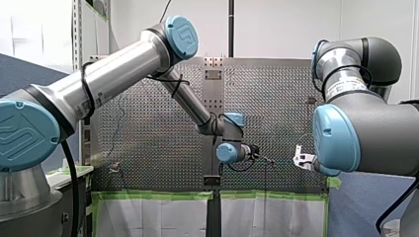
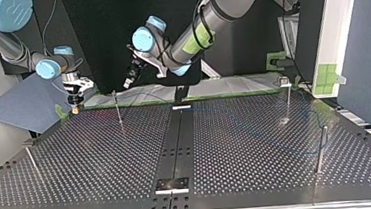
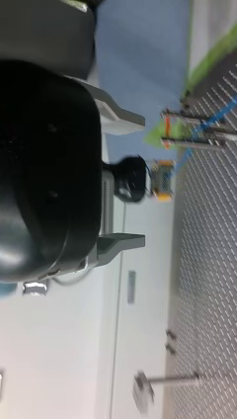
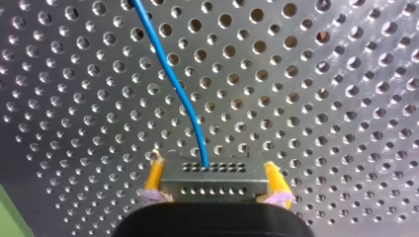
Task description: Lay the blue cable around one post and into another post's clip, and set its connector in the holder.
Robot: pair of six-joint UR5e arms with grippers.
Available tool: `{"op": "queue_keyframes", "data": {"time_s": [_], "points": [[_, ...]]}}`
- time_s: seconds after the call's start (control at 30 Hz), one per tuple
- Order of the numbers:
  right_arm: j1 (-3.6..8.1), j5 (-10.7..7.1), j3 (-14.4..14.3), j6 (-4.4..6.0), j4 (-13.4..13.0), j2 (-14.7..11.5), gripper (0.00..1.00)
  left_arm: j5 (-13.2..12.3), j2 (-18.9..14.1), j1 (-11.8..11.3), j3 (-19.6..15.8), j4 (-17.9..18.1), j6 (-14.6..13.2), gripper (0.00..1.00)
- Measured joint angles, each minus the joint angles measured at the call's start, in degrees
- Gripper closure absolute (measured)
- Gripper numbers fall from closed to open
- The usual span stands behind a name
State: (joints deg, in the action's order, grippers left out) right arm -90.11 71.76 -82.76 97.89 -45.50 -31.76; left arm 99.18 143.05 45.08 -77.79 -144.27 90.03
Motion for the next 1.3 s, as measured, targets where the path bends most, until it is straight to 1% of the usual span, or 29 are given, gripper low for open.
{"op": "queue_keyframes", "data": {"time_s": [0.3, 0.47, 0.53, 0.67, 0.83, 1.07, 1.3], "points": [[-0.04, 0.05, 0.0, -0.04, 0.1, 0.0, 1.00, 4.6, -4.6, -0.5, -4.6, 4.6, 4.1, 0.00], [-0.07, 0.05, 0.0, 0.09, 0.0, 0.1, 1.00, 7.2, -7.2, -1.2, -7.2, 5.8, 6.6, 0.00], [-0.09, 0.05, 0.0, 0.14, 0.0, 0.1, 1.00, 8.2, -8.2, -1.4, -8.2, 6.2, 7.2, 0.00], [-0.15, 0.05, 0.0, 0.19, 0.0, 0.1, 1.00, 10.0, -10.0, -1.6, -10.0, 7.2, 7.5, 0.00], [-0.18, 0.05, 0.0, 0.21, 0.0, 0.1, 1.00, 12.4, -12.5, -2.0, -12.5, 9.4, 8.6, 0.00], [-0.31, 0.05, 0.0, 0.21, 0.1, 0.1, 1.00, 14.5, -15.9, -2.4, -15.9, 12.6, 10.1, 0.00], [-0.46, 0.05, 0.0, 0.21, 0.2, 0.1, 1.00, 15.0, -19.2, -2.7, -19.1, 13.4, 10.6, 0.00]]}}
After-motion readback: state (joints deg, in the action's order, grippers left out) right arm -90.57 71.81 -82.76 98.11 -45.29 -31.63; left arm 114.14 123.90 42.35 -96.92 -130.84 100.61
